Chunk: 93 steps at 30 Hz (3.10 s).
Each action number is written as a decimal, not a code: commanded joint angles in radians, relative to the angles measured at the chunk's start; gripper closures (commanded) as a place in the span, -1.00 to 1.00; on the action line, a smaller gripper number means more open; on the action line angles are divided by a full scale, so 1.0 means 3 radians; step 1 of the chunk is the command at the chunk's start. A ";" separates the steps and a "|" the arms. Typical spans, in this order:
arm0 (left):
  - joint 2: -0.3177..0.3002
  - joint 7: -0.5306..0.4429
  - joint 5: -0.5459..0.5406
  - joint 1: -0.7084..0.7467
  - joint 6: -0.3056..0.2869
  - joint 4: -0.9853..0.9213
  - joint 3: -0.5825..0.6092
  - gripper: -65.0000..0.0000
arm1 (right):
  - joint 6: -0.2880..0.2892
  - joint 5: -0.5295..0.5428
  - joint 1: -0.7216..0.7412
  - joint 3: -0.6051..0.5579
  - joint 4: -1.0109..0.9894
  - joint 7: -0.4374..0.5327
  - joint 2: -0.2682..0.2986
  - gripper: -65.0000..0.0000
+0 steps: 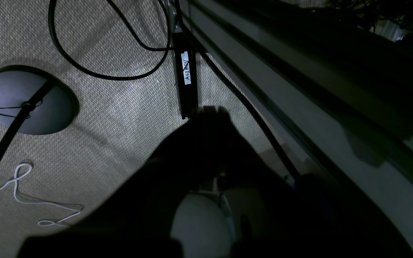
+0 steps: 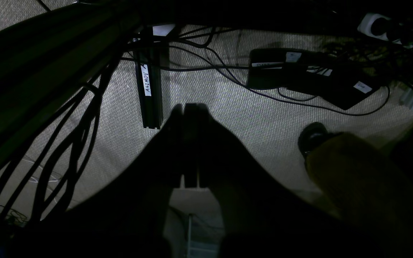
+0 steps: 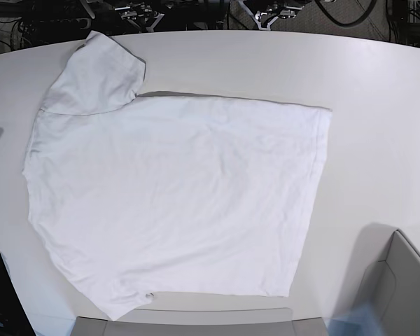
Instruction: Fold the T-shirt properly
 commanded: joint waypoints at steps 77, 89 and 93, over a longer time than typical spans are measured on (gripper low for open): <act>-0.0094 0.0010 -0.0025 0.0041 -0.0109 0.0011 0.0001 1.00 | -0.0011 -0.0015 -0.0002 -0.0078 0.0162 0.0007 0.0093 1.00; -0.0217 -0.0041 -0.0025 0.0041 -0.0109 0.0016 0.0011 1.00 | -0.0011 -0.0020 -0.0253 -0.0078 0.0264 0.0022 0.0093 1.00; -0.0212 -0.0338 -0.0025 0.0041 -0.0109 0.0016 0.0006 1.00 | -0.0001 -0.0025 -0.0227 -0.0099 0.0238 0.0007 0.0031 1.00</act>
